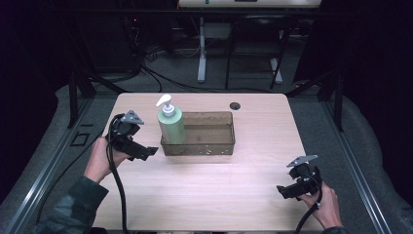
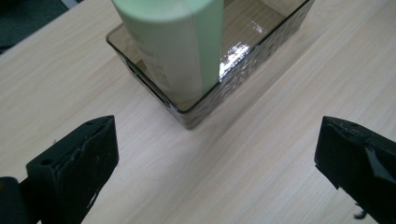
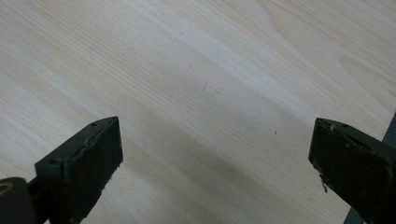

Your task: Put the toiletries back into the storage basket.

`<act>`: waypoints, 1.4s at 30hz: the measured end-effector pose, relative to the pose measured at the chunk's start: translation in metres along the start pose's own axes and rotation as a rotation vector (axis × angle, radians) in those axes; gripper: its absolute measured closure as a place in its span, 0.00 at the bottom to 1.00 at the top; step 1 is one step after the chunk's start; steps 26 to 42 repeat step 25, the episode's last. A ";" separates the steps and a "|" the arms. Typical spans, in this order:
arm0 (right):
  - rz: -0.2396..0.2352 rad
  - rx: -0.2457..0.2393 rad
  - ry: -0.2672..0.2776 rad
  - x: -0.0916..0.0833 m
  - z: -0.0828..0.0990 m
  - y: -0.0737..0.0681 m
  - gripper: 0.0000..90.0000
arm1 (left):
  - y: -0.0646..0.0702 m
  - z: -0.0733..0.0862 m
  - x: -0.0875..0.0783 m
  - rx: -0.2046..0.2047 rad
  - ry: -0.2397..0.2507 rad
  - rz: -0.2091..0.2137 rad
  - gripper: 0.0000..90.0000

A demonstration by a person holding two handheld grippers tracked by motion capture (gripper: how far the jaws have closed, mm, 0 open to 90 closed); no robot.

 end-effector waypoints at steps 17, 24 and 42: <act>-0.004 -0.004 -0.006 0.001 0.000 0.000 0.03 | -0.019 0.048 0.030 -0.100 -0.021 0.014 0.00; -0.013 0.000 -0.009 0.003 0.001 0.000 0.03 | -0.024 0.057 0.042 -0.110 -0.054 0.021 0.00; -0.013 -0.002 -0.008 0.004 0.001 0.000 0.03 | -0.024 0.058 0.043 -0.110 -0.057 0.028 0.00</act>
Point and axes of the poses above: each handheld gripper's, and its own axes: x roughly forward along the jaws, z roughly out of its underside, y roughly to its right, the point moved 5 cm from there along x, roughly forward along the jaws, and after that the axes turned 12 degrees about -x, right-handed, at the moved point
